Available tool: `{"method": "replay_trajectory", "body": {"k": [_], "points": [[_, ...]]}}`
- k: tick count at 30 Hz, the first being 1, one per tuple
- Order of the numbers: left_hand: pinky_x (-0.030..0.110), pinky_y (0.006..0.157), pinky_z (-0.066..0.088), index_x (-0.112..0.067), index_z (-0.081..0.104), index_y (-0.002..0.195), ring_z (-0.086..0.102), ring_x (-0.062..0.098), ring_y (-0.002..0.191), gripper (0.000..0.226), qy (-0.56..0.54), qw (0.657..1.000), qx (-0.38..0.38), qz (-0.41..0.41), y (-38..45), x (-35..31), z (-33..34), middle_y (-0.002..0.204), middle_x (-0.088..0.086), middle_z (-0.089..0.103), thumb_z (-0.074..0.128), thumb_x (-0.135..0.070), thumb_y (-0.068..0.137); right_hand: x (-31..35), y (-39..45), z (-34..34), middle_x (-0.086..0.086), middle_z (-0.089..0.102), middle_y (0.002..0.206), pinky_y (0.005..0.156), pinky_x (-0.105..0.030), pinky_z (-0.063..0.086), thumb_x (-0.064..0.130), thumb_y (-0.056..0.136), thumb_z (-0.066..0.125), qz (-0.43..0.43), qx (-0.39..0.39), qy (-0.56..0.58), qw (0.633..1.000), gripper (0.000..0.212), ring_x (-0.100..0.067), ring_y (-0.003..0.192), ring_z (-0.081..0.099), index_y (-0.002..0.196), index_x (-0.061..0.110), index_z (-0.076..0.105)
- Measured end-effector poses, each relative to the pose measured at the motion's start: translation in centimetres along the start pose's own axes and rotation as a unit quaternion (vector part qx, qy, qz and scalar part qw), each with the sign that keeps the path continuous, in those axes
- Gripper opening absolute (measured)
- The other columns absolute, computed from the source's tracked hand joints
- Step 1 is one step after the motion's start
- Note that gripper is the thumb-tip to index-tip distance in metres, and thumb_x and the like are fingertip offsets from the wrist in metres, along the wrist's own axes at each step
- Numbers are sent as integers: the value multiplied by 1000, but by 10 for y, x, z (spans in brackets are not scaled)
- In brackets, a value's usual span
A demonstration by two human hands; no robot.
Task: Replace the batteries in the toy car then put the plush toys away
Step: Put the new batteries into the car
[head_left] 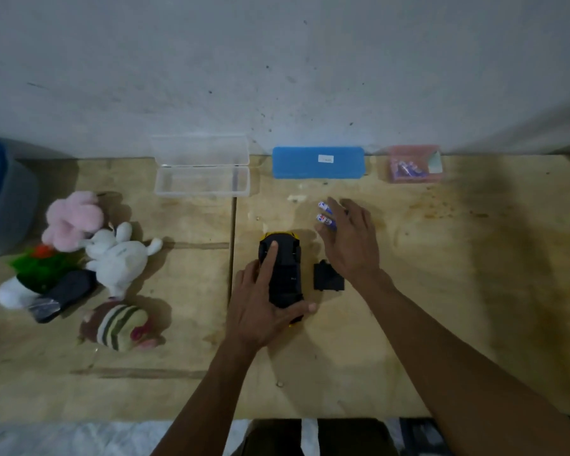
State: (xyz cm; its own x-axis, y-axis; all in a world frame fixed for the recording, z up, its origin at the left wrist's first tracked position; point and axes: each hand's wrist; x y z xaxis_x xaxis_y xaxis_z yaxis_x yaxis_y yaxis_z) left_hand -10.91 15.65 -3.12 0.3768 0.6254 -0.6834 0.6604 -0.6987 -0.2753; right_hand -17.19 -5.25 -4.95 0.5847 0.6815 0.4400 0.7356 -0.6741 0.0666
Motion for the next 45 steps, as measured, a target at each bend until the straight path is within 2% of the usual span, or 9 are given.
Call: {"method": "replay_trajectory", "body": {"k": [5, 15, 25, 28, 31, 34, 37, 41, 45], "points": [[30, 96, 36, -45, -5, 156, 38, 16, 114, 134, 18, 1000, 13, -13, 5, 1, 1, 134, 1, 45, 55, -98, 48, -4, 21, 25, -6, 49, 131, 91, -44, 40, 42, 99, 49, -50, 34, -111, 992, 47, -31, 116, 41, 142, 26, 42], [31, 88, 35, -40, -1, 158, 37, 12, 103, 143, 8, 1000, 14, -20, 6, 0, 1, 124, 0, 50, 57, -98, 41, -12, 37, 38, -14, 59, 90, 67, -37, 46, 31, 96, 58, -130, -98, -91, 982, 27, -31, 81, 56, 93, 5, 63], [21, 93, 33, -52, -2, 153, 34, 5, 105, 152, -90, 993, 32, -71, 5, -14, 0, 118, -11, 32, 97, -54, 37, -20, 47, 47, -6, 61, 73, 49, -33, 50, 32, 104, 50, -215, -149, -147, 954, 32, -23, 62, 59, 85, 10, 62], [16, 87, 38, -53, 0, 152, 39, -1, 99, 153, -106, 992, 21, -69, 5, -18, 4, 119, -12, 34, 100, -46, 37, -15, 50, 45, -6, 65, 75, 53, -31, 51, 29, 104, 47, -180, -135, -109, 968, 31, -24, 62, 63, 87, 9, 63], [-3, 78, 36, -55, 2, 152, 42, -14, 96, 152, -126, 991, 4, -44, 8, -16, 7, 118, -11, 35, 101, -43, 37, 1, 54, 31, -5, 68, 82, 65, -33, 47, 28, 103, 48, 20, -110, 90, 990, 31, -23, 71, 61, 94, 4, 66], [0, 88, 37, -52, 9, 154, 41, -19, 105, 150, -161, 986, -14, -34, 10, -13, 4, 123, -8, 36, 101, -43, 35, 16, 50, 8, 1, 59, 70, 56, -28, 44, 34, 101, 54, 281, -86, 407, 865, 37, -17, 61, 55, 91, 1, 68], [23, 102, 45, -51, 12, 154, 42, -16, 115, 149, -196, 980, -11, -43, 12, -15, -6, 134, -6, 37, 99, -49, 34, 30, 28, -21, -1, 61, 69, 38, -21, 32, 37, 99, 58, 400, -34, 565, 721, 31, -11, 48, 51, 96, 8, 70], [47, 106, 50, -57, 14, 151, 48, 10, 133, 148, -242, 969, 17, -43, 10, -26, -29, 147, -7, 39, 100, -53, 31, 56, -2, -69, -4, 67, 78, 35, -18, 32, 31, 99, 58, 418, 23, 607, 676, 28, -8, 53, 60, 105, 5, 67], [37, 98, 55, -44, 17, 155, 55, 0, 125, 143, -253, 967, 26, -4, 0, -52, -63, 137, -28, 49, 103, -23, 43, 93, -18, -121, -3, 70, 77, 36, -17, 33, 27, 98, 60, 392, 56, 629, 669, 23, -10, 62, 67, 100, 5, 67]]}}
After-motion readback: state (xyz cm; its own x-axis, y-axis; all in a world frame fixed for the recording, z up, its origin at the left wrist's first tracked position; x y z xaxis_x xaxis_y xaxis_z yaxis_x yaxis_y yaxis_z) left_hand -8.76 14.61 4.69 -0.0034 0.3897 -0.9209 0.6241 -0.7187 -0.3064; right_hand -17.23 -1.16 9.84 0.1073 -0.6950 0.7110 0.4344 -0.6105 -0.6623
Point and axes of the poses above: each hand's wrist, its own y-axis towards the middle knuckle, its own z-axis out of the palm, x = y × z
